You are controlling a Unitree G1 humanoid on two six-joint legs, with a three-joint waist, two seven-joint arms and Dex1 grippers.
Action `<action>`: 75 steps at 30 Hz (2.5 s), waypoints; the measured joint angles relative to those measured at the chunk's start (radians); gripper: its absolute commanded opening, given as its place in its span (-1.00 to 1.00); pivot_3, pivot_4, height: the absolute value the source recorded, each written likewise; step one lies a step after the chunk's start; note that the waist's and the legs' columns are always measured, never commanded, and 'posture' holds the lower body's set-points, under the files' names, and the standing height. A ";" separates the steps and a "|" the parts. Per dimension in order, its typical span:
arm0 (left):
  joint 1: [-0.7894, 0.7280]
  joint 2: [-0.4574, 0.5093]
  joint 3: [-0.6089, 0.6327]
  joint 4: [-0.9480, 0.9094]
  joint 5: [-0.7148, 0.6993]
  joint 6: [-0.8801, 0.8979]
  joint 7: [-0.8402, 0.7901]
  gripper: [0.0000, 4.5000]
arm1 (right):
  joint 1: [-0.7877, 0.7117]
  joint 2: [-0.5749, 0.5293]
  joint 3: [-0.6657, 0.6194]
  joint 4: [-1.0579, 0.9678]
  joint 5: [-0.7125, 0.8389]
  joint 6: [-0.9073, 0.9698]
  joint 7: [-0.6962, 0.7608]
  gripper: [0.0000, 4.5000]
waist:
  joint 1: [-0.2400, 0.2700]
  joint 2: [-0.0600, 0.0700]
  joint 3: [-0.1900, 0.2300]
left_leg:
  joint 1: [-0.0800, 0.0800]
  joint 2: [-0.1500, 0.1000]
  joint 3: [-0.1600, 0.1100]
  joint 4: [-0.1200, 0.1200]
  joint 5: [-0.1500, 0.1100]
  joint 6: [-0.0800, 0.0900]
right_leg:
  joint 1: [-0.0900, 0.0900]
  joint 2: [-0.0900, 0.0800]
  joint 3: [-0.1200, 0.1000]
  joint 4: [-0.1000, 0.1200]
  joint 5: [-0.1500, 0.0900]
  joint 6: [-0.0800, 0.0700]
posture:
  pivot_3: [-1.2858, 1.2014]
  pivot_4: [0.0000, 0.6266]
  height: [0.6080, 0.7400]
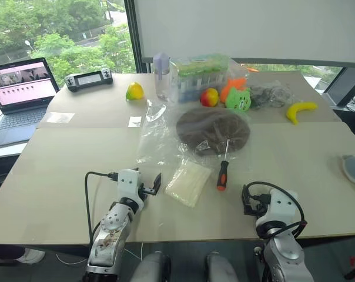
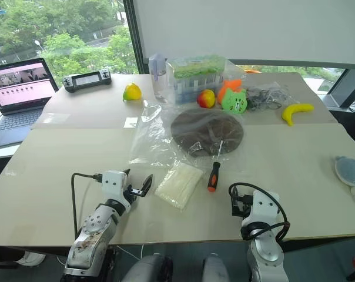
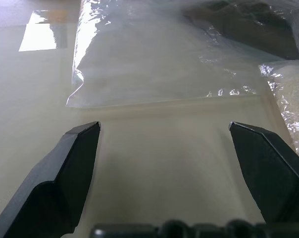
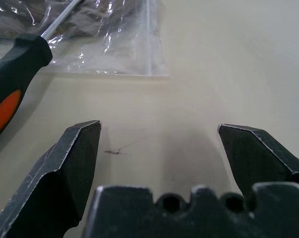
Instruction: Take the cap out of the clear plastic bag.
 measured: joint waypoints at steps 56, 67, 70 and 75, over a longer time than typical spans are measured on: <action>-0.594 0.680 -0.025 0.056 -0.364 0.372 -0.991 1.00 | -0.444 -0.231 0.086 -0.017 0.389 0.742 0.099 -0.03 | -0.023 -0.003 0.002 | 0.000 0.010 0.000 -0.001 0.002 0.002 | 0.000 0.011 0.000 -0.003 0.002 -0.005 | 0.03 -0.52 0.99; -0.588 0.671 -0.032 0.059 -0.348 0.358 -0.984 1.00 | -0.461 -0.330 0.087 0.048 0.298 0.636 0.105 -0.55 | 0.002 -0.004 0.002 | -0.002 0.010 0.000 0.000 0.002 0.002 | 0.000 0.011 0.000 -0.005 0.002 -0.005 | 0.03 -0.52 0.99; -0.588 0.670 -0.040 0.060 -0.348 0.358 -0.983 1.00 | -0.473 -0.380 -0.064 0.108 0.282 0.588 0.102 -0.55 | 0.004 -0.004 0.002 | -0.004 0.010 0.001 0.000 0.002 0.002 | 0.000 0.011 0.000 -0.005 0.003 -0.005 | 0.03 -0.52 0.99; -0.592 0.642 -0.064 0.065 -0.346 0.358 -0.973 1.00 | -0.474 -0.577 -0.247 0.255 0.228 0.457 0.164 -0.55 | 0.000 -0.004 0.003 | -0.006 0.010 0.003 0.000 0.002 0.001 | -0.001 0.012 0.001 -0.004 0.002 -0.006 | 0.03 -0.52 0.99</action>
